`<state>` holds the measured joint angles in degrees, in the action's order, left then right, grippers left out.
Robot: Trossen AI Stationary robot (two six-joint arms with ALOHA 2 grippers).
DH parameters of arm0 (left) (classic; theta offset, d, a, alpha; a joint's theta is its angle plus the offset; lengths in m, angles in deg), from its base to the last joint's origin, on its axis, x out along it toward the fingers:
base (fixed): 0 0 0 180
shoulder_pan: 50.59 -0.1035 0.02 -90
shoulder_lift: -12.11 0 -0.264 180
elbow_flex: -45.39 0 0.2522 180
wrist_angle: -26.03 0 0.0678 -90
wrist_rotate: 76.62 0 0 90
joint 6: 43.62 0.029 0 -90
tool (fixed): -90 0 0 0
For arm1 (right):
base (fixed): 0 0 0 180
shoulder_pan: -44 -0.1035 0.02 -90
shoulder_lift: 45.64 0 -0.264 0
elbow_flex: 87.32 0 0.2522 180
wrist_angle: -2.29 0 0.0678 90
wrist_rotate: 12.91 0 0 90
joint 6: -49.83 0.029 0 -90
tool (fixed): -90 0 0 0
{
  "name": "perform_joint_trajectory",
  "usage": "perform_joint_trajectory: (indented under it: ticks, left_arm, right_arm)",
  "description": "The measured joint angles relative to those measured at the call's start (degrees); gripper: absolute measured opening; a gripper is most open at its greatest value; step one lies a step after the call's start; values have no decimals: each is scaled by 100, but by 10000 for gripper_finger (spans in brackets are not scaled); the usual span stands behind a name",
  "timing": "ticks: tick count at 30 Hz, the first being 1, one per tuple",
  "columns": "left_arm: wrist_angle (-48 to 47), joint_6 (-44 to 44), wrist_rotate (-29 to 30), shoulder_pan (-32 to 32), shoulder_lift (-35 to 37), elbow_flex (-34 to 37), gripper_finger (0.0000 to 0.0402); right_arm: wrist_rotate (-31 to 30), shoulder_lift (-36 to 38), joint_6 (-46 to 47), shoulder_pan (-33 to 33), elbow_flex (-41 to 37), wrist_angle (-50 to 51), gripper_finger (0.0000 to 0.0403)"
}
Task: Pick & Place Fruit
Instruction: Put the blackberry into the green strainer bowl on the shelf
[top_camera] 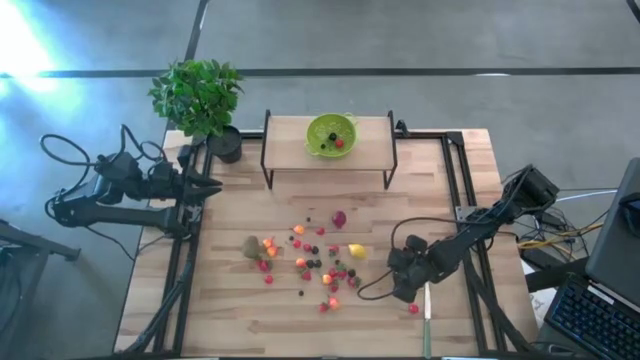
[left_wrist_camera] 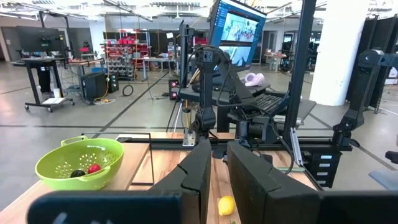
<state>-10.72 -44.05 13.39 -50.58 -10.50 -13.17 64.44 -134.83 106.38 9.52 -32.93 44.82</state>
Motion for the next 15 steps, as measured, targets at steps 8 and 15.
perform_joint_trajectory:
  ticks: [8,15]
  left_arm:
    - [-1,0,1,0,-1,0,62]
    - [-1,0,0,0,-2,-1,62]
  right_arm:
    - [-84,-4,-274,0,-1,-72,149]
    - [-95,-4,-275,0,-1,-86,101]
